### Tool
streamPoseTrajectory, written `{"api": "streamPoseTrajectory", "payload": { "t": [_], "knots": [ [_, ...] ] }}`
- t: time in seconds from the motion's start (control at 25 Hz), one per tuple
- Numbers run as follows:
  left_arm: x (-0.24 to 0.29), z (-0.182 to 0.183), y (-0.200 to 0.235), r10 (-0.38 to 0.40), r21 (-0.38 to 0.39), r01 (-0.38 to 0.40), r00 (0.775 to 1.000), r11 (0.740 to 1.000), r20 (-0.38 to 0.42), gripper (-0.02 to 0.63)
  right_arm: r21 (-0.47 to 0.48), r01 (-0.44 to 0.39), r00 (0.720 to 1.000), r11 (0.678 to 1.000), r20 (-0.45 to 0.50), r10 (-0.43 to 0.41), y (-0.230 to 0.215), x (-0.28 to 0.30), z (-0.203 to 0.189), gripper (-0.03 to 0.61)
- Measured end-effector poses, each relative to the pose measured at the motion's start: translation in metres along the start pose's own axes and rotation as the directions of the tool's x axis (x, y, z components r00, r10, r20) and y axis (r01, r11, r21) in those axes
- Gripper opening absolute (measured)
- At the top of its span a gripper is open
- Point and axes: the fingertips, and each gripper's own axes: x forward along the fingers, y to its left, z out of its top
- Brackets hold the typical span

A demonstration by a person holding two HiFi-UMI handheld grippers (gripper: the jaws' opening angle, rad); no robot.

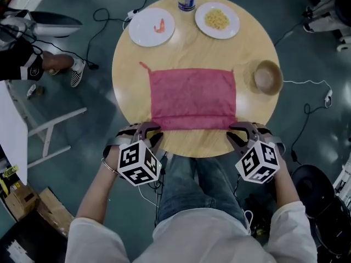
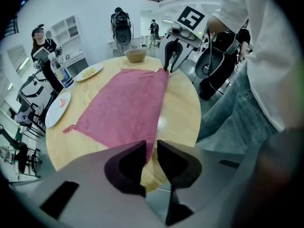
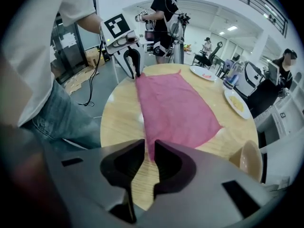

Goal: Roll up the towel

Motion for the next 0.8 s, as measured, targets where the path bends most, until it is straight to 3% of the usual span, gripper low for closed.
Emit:
{"api": "streamPoseTrajectory", "payload": {
  "t": [0.48, 0.8],
  "knots": [
    [0.012, -0.004, 0.005, 0.058, 0.052, -0.057, 0.998, 0.997, -0.014, 0.058, -0.061, 0.004, 0.999, 0.998, -0.033, -0.006, 0.002, 0.022, -0.011, 0.048],
    [0.009, -0.005, 0.002, 0.064, -0.001, -0.064, 0.998, 0.998, -0.004, 0.029, -0.012, -0.017, 0.999, 1.0, -0.03, 0.017, 0.005, 0.018, -0.009, 0.015]
  ]
}}
